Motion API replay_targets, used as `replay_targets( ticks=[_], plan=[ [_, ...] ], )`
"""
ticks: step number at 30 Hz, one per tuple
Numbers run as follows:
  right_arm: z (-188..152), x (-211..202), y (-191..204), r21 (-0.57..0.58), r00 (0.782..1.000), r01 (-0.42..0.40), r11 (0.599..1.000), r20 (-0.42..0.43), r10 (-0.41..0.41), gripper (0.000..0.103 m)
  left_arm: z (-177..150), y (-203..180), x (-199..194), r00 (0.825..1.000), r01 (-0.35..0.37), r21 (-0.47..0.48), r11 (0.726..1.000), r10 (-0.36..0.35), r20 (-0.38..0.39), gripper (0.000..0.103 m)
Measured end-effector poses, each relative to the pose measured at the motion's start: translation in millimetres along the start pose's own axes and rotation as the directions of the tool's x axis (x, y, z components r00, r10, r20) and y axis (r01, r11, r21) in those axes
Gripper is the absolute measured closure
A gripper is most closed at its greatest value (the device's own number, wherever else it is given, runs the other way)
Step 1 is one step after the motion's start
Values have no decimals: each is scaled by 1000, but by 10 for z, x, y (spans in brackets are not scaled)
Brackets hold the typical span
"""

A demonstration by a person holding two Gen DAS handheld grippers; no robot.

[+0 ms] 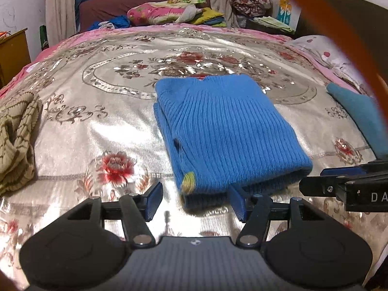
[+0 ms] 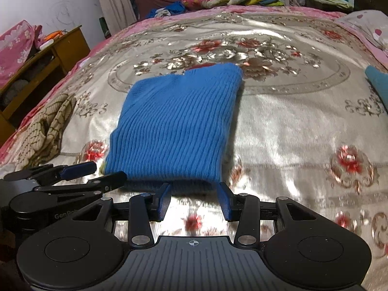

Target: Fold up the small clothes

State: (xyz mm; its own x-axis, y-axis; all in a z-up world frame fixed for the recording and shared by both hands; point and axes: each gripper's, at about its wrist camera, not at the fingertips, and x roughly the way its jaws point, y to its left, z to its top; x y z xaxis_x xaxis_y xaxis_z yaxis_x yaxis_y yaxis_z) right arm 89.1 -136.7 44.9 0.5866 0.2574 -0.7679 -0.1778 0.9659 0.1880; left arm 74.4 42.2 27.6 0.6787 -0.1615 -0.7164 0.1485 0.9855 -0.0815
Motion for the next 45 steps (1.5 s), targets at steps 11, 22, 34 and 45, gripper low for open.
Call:
replay_targets(
  ticks=[11, 22, 34, 45],
  plan=[
    [-185, -32, 32, 13, 1000, 1, 1000, -9, 0, 57, -108, -119, -132, 1000, -2, 9, 1000, 1, 13, 30],
    [-367, -65, -24, 43, 1000, 20, 999, -16, -19, 53, -228, -268, -217, 998, -56, 42, 998, 55, 14, 14],
    [-517, -148, -63, 69, 999, 31, 997, -15, -30, 51, -328, -343, -283, 995, -96, 45, 994, 96, 7, 8],
    [-597, -227, -78, 80, 999, 45, 996, -8, -44, 48, -400, -344, -321, 996, -92, 16, 996, 92, -2, 6]
  ],
)
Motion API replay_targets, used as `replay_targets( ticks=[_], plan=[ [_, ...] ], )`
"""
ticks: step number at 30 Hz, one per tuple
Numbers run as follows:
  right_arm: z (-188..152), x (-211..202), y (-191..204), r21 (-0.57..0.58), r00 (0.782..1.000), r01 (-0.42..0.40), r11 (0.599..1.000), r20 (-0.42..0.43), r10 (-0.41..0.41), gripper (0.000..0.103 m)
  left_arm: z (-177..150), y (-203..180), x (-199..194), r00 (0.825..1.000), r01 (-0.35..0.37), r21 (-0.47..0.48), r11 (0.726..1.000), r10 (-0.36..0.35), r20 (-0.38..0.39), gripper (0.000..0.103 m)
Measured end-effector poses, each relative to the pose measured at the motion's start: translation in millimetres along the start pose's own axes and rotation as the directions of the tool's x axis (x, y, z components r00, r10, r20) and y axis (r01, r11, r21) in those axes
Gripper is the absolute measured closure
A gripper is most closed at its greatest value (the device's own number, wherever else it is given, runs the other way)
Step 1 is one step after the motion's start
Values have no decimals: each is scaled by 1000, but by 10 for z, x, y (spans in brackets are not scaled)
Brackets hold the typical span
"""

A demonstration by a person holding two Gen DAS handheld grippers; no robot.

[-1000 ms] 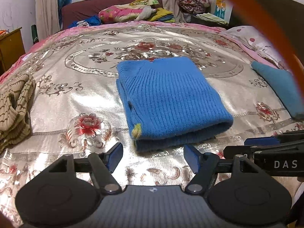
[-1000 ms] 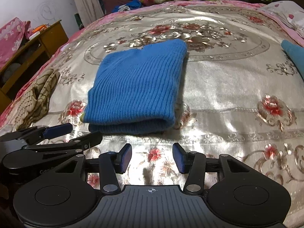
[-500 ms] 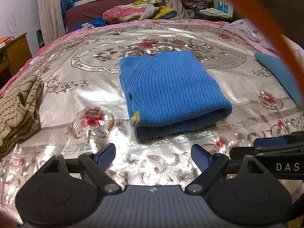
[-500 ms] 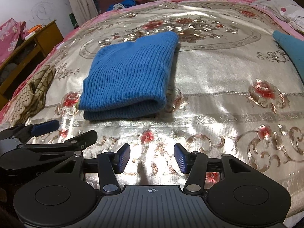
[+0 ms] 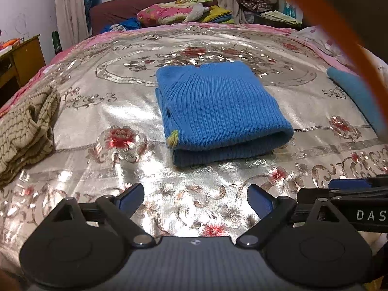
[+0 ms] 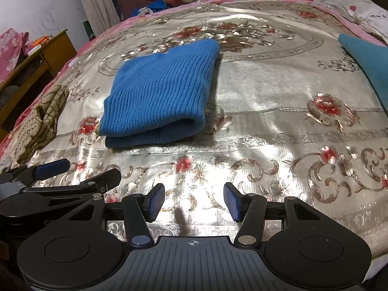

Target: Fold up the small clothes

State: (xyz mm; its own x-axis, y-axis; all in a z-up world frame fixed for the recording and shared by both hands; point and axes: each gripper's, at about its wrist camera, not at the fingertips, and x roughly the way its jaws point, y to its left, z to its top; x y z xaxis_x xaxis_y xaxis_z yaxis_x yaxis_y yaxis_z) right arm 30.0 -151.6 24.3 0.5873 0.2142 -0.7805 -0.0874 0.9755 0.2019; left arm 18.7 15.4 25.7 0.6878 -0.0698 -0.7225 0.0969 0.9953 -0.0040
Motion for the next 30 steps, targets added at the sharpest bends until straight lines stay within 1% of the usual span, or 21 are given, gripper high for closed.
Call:
replay_targets(
  ticks=[6, 12, 18, 30],
  plan=[
    [-47, -11, 9, -1, 1000, 11, 1000, 0, -11, 48, -48, -5, -14, 1000, -2, -2, 1000, 2, -6, 6],
    [-76, -22, 26, -5, 1000, 21, 1000, 0, -21, 47, -89, 24, -13, 1000, 12, -23, 1000, -12, -16, 6],
    [-112, -34, 38, -6, 999, 34, 999, 1, -34, 47, -111, 1, -23, 1000, 2, -8, 1000, -2, -12, 6],
    [-147, -33, 29, -1, 999, 42, 999, -2, -42, 46, -124, 7, -2, 1000, 5, -13, 1000, -5, -28, 6]
  ],
)
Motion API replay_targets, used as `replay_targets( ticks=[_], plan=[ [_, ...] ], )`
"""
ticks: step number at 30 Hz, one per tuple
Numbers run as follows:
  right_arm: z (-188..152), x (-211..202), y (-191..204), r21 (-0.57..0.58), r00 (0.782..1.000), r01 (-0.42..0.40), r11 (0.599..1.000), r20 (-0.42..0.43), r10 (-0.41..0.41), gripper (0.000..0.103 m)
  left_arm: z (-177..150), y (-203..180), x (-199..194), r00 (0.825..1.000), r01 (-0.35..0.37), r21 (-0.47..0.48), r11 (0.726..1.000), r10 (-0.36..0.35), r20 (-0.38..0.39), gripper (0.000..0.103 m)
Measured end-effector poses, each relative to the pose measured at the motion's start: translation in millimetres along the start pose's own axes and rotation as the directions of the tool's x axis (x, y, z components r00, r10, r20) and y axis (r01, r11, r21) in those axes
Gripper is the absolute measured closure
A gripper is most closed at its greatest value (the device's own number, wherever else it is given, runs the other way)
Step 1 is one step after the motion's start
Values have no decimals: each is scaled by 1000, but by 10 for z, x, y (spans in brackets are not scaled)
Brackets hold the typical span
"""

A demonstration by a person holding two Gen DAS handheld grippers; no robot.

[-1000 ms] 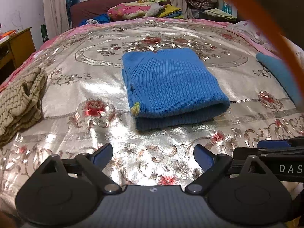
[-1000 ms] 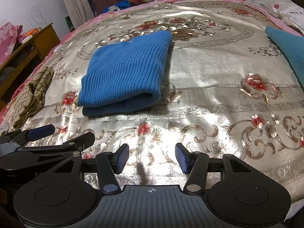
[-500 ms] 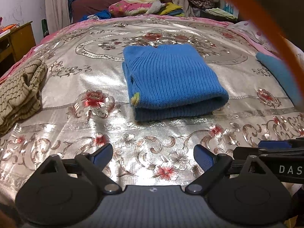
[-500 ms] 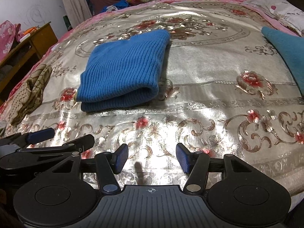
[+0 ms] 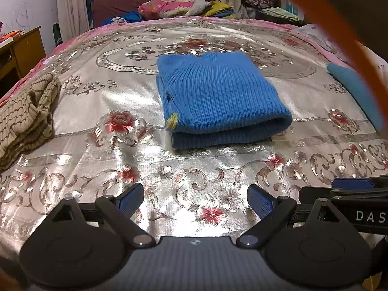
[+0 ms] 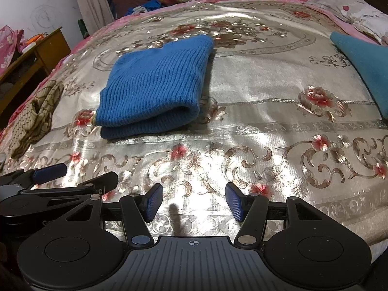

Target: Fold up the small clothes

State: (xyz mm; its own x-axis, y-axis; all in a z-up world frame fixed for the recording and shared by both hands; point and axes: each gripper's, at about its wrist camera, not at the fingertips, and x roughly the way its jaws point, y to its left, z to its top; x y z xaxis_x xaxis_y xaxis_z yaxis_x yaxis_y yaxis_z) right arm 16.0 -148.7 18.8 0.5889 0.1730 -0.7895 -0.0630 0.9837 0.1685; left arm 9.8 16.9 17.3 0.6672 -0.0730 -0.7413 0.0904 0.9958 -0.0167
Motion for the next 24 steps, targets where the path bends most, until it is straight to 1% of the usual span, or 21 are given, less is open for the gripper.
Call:
replay_targets(
  ticks=[17, 24],
  plan=[
    [-5, 17, 18, -4, 1000, 8, 1000, -4, -8, 46, -21, 14, 15, 1000, 5, -18, 1000, -5, -17, 6],
    [-10, 20, 27, -6, 1000, 8, 1000, -5, -8, 46, -26, 22, 15, 1000, -4, -18, 1000, 4, -17, 6]
  ],
)
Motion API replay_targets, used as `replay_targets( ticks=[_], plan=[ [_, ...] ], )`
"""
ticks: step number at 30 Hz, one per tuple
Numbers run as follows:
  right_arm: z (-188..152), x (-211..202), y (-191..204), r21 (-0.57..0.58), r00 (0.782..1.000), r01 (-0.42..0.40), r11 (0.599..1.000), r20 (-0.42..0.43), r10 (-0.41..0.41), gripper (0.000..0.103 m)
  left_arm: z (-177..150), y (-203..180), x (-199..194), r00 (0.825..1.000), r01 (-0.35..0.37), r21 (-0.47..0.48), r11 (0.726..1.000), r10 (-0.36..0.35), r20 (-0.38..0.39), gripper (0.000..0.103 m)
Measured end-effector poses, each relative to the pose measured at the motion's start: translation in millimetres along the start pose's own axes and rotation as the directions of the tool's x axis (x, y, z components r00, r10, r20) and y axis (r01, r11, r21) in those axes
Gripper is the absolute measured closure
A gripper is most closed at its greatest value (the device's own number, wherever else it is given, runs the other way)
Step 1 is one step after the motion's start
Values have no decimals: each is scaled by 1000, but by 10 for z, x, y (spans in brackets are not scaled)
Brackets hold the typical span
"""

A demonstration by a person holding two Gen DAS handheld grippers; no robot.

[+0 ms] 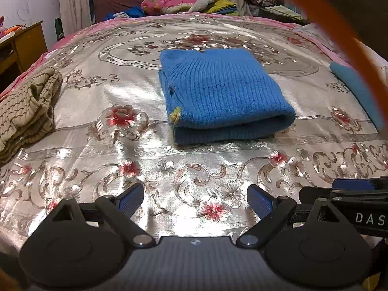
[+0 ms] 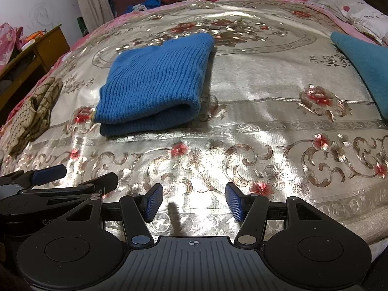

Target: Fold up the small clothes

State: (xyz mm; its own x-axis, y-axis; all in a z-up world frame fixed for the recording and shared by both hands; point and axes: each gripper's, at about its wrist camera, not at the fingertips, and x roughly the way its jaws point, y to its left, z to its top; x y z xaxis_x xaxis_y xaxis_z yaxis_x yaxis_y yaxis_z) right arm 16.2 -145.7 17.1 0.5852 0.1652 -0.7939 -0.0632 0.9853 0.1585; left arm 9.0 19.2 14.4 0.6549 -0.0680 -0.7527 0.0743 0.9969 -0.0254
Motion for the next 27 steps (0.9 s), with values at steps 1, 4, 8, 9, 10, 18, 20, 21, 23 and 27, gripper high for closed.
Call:
replay_targets(
  ticks=[1, 4, 8, 9, 10, 18, 20, 21, 23, 27],
  plan=[
    [-3, 1, 3, 0, 1000, 1, 1000, 0, -1, 46, -1, 0, 0, 1000, -1, 0, 1000, 1, 0, 6],
    [-4, 5, 8, -1, 1000, 1, 1000, -1, -1, 46, -4, -2, -3, 1000, -3, 2, 1000, 3, 2, 6],
    [-3, 5, 7, -2, 1000, 1, 1000, -2, -1, 46, -5, -2, -6, 1000, -8, 3, 1000, 8, 3, 6],
    [-4, 8, 7, -2, 1000, 0, 1000, -2, 0, 46, -6, 0, -6, 1000, -8, 2, 1000, 8, 2, 6],
    [-4, 7, 7, -2, 1000, 0, 1000, -2, 0, 46, -6, 3, -5, 1000, -8, 0, 1000, 8, 2, 6],
    [-17, 14, 24, -7, 1000, -1, 1000, -2, 1, 46, -5, 21, -3, 1000, -6, -10, 1000, 6, 1, 7],
    [-19, 13, 26, -7, 1000, -1, 1000, -1, 1, 46, -6, 24, -1, 1000, -5, -13, 1000, 5, 0, 7],
    [-15, 14, 27, -7, 1000, -1, 1000, -1, 1, 46, -8, 24, 2, 1000, -5, -14, 1000, 5, 0, 7],
    [-15, 15, 27, -7, 1000, -1, 1000, -2, 1, 46, -9, 32, 6, 1000, -4, -16, 1000, 4, -2, 7],
    [-15, 15, 28, -7, 1000, 0, 1000, -2, 0, 46, -12, 33, 9, 1000, -3, -17, 1000, 3, -3, 7]
  ],
)
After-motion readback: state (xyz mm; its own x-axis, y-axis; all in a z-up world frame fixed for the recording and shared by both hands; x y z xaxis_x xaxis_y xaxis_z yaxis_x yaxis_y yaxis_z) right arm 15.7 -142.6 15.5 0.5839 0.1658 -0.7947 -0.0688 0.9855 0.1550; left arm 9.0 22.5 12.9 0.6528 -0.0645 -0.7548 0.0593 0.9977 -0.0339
